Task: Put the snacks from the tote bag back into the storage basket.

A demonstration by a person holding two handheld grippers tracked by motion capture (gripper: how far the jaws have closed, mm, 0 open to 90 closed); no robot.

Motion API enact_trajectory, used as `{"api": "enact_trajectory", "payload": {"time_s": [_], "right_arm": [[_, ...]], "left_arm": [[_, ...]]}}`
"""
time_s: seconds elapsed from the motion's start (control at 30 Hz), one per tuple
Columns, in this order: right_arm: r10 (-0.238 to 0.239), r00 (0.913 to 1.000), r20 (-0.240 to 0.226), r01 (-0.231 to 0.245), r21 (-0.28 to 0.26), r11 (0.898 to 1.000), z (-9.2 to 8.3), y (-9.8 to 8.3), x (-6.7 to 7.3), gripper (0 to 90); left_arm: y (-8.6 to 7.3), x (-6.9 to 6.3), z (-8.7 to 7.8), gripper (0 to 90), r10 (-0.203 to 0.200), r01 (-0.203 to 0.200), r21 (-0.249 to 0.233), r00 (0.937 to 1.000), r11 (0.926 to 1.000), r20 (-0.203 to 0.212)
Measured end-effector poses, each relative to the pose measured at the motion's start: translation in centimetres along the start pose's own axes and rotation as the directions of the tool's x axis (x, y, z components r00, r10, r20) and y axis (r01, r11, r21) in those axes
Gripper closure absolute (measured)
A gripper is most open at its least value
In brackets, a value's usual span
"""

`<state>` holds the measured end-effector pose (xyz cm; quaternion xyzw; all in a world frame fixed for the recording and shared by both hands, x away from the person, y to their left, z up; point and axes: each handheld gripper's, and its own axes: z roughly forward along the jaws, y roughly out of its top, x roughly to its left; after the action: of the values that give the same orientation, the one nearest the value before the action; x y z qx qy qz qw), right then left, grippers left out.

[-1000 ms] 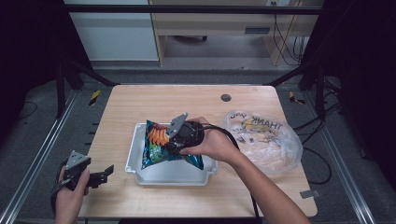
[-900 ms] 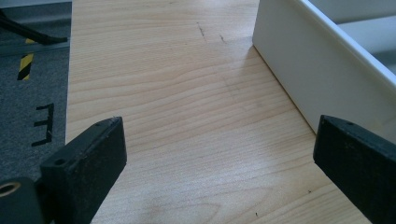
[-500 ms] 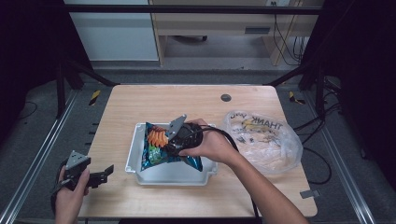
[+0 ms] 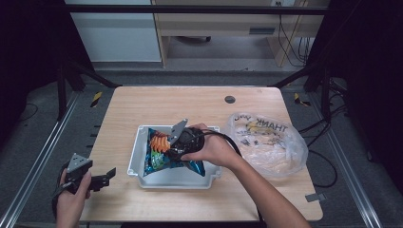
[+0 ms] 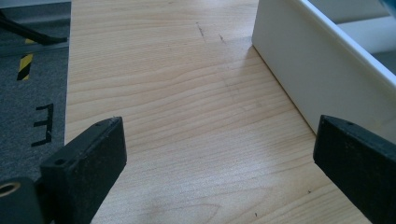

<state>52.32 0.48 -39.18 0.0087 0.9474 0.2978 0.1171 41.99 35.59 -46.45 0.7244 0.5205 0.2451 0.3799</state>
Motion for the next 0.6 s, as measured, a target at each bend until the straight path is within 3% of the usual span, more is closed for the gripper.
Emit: {"api": "enact_trajectory", "payload": {"time_s": [0.6], "right_arm": [[0.016, 0.9997, -0.019, -0.015, 0.043, 0.999, 1.7, -1.0, -0.5, 41.3]], "left_arm": [[0.0, 0.0, 0.0, 2.4, 0.003, -0.003, 0.005, 1.0000, 1.0000, 0.004]]}}
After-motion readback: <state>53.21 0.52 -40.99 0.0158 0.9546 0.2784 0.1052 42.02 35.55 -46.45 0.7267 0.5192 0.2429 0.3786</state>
